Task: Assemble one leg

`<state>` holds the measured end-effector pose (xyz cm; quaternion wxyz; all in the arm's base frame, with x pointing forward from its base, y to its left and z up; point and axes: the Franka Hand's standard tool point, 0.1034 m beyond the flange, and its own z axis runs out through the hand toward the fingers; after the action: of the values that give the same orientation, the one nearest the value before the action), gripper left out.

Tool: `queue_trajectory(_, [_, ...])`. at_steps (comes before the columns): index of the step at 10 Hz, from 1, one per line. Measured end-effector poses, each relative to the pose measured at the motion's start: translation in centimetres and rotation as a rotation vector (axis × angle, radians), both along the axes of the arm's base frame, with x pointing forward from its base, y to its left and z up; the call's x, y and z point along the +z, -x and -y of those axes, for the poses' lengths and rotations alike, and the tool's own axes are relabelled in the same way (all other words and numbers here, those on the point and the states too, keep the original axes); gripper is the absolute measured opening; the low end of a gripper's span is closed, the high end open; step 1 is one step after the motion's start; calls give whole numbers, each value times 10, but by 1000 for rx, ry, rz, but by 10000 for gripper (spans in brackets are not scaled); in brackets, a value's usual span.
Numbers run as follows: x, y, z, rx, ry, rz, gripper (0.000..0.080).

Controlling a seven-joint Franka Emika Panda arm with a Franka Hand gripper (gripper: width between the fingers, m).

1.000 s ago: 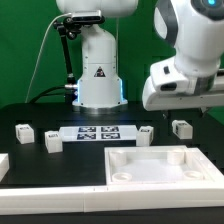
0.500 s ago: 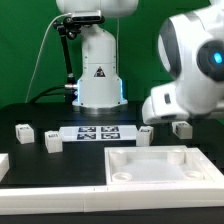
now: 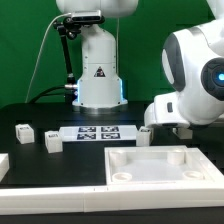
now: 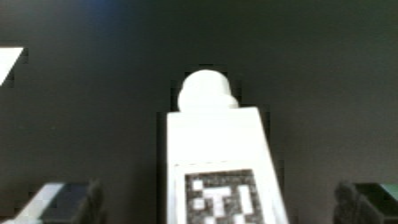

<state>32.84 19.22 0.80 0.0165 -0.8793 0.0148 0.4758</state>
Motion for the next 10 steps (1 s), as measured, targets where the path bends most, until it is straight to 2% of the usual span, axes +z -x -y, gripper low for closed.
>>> queue_trajectory(2, [0, 1, 0, -1, 0, -1, 644])
queue_trajectory(3, [0, 1, 0, -1, 0, -1, 484])
queue_trajectory(4, [0, 1, 0, -1, 0, -1, 484])
queue_trajectory(5, [0, 1, 0, -1, 0, -1, 285])
queue_trajectory(10, [0, 1, 0, -1, 0, -1, 287])
